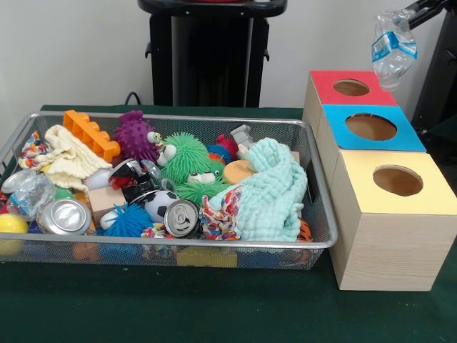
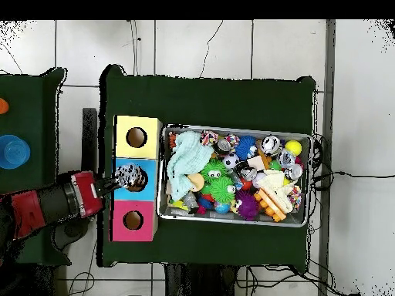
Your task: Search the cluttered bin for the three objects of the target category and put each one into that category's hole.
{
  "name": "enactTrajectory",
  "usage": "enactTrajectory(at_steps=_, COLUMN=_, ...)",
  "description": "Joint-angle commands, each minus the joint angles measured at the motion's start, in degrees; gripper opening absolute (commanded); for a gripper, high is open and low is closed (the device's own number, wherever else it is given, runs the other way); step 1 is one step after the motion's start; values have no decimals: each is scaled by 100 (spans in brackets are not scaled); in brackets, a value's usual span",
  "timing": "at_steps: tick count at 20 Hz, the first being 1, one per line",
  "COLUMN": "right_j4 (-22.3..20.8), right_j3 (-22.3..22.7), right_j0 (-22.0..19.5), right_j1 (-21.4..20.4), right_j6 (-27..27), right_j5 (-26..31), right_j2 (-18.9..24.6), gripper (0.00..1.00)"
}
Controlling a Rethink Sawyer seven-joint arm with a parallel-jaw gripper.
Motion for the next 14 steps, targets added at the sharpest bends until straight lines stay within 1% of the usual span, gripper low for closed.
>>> enactTrajectory(at_steps=1, right_j4=-225, right_j3=475, right_j0=-127, right_j1=427, right_j6=893, right_j5=-636, right_j2=757, gripper=0)
enactTrajectory(at_steps=4, right_j4=-195, right_j3=521, right_j0=-112, right_j1=487, right_j6=895, right_j5=-715, right_j2=721, gripper=0)
enactTrajectory(at_steps=7, right_j4=-143, right_j3=496, right_j0=-115, right_j1=525, right_j6=880, right_j5=-649, right_j2=691, gripper=0)
enactTrajectory(at_steps=11, right_j4=-74, right_j3=506, right_j0=-105, right_j1=632, right_j6=968, right_j5=-744, right_j2=676, gripper=0)
enactTrajectory(at_steps=14, right_j4=-8, right_j3=447, right_j0=-115, right_j1=644, right_j6=975, right_j5=-646, right_j2=670, gripper=0)
